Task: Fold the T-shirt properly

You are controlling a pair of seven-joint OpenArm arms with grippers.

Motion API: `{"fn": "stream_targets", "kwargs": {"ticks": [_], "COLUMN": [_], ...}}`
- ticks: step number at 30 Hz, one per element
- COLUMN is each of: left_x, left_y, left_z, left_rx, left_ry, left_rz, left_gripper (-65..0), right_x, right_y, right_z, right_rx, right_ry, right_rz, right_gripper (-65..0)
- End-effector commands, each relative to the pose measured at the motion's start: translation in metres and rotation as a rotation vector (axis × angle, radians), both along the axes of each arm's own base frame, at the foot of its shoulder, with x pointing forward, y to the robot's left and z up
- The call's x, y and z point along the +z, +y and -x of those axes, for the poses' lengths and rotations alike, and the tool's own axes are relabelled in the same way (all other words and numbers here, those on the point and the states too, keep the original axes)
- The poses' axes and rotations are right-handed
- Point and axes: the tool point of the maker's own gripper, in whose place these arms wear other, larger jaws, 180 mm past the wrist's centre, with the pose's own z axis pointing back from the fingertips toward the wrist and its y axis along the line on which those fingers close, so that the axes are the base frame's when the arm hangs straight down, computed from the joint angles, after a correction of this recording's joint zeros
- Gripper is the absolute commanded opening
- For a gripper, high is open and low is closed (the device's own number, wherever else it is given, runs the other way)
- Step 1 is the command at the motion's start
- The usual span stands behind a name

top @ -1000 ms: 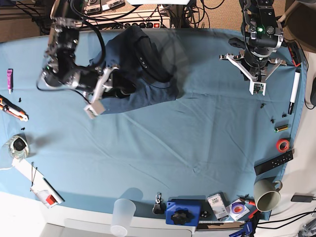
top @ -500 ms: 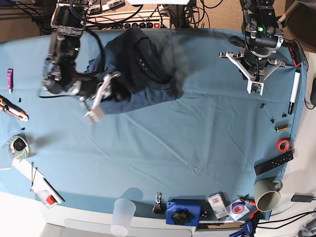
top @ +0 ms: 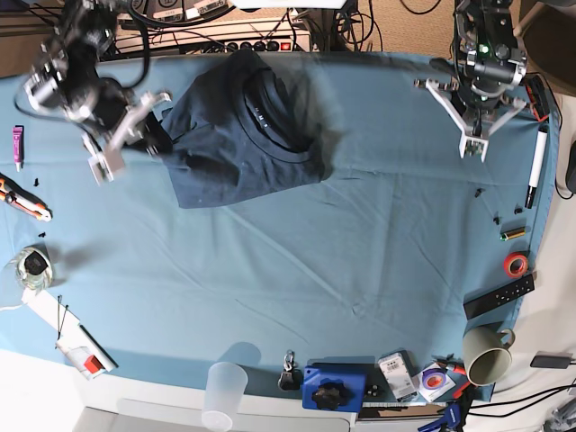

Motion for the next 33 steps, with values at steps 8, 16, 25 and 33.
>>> {"fn": "stream_targets", "kwargs": {"ticks": [8,16,25,33], "left_x": [-0.013,-0.028,-0.034,-0.064], "left_y": [0.001,-0.002,-0.033,-0.028], "left_z": [0.045,0.101,0.156,0.193], "left_rx": [0.000,0.004,0.012,0.058], "left_ry": [0.117,0.275,0.352,0.455], "left_rz": [-0.004,0.017,0.200,0.213], "left_gripper": [-65.0,-65.0,-65.0,-65.0], "right_x": [-0.005,-0.031,-0.062,-0.122], "right_y": [-0.012,-0.014,-0.037,-0.056], "right_z": [0.058,0.131,0.206,0.245], "right_rx": [-0.019,-0.016,-0.071,-0.245], "right_ry": [0.101,0.330,0.597,0.801], "right_rz": [0.057,0.073,0.124,-0.029], "right_gripper": [-65.0,-65.0,-65.0,-65.0]}}
